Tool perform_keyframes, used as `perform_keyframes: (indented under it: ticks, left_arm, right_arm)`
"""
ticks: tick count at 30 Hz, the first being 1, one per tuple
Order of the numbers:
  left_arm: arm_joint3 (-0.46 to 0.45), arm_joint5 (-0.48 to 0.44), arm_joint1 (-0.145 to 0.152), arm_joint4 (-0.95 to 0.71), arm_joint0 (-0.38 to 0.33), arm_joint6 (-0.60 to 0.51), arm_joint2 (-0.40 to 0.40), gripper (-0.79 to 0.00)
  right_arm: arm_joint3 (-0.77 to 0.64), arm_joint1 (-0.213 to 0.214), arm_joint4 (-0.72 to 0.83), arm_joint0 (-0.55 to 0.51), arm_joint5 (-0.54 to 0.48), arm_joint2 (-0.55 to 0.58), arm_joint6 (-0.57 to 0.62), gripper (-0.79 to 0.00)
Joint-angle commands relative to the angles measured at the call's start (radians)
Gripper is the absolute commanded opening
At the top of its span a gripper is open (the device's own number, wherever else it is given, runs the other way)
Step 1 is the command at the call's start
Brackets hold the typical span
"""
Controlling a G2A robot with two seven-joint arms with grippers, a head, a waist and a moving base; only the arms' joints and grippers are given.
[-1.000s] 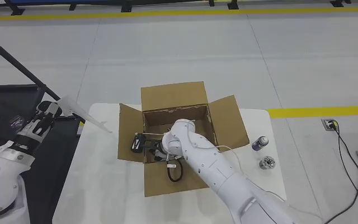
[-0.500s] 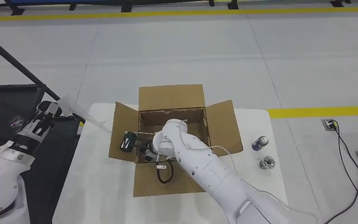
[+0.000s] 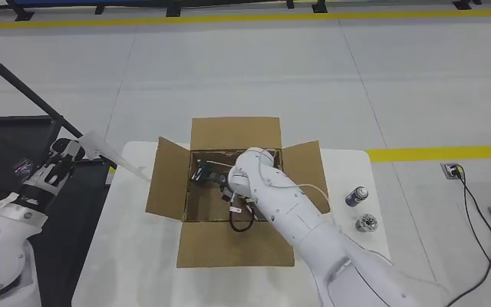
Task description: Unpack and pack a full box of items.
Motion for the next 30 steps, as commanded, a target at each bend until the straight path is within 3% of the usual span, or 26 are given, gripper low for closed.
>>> perform_keyframes:
  ticks: [1,8,15,16,17,18,27,30]
  left_arm:
    - [0.000,0.000,0.000,0.000,0.000,0.000,0.000,-0.785]
    - [0.000,0.000,0.000,0.000,0.000,0.000,0.000,-0.785]
    - [0.000,0.000,0.000,0.000,0.000,0.000,0.000,-0.785]
    - [0.000,0.000,0.000,0.000,0.000,0.000,0.000,-0.785]
    - [0.000,0.000,0.000,0.000,0.000,0.000,0.000,-0.785]
    - [0.000,0.000,0.000,0.000,0.000,0.000,0.000,-0.785]
    - [0.000,0.000,0.000,0.000,0.000,0.000,0.000,-0.785]
    - [0.000,0.000,0.000,0.000,0.000,0.000,0.000,-0.785]
  right_arm:
    - [-0.019,0.010,-0.024,-0.013,0.005,-0.001,0.009,-0.785]
    - [-0.126,0.053,-0.125,-0.093,0.118,0.005,0.105,-0.785]
    - [-0.355,0.123,-0.212,-0.212,0.125,0.065,0.179,-0.785]
    - [-0.394,0.135,-0.215,-0.234,0.124,0.084,0.189,-0.730]
    - [-0.434,0.146,-0.218,-0.256,0.133,0.105,0.203,-0.394]
    - [-0.434,0.146,-0.218,-0.256,0.133,0.105,0.203,0.000]
    - [-0.434,0.146,-0.218,-0.256,0.133,0.105,0.203,0.000]
    - [-0.427,0.146,-0.209,-0.262,0.186,0.123,0.184,0.000]
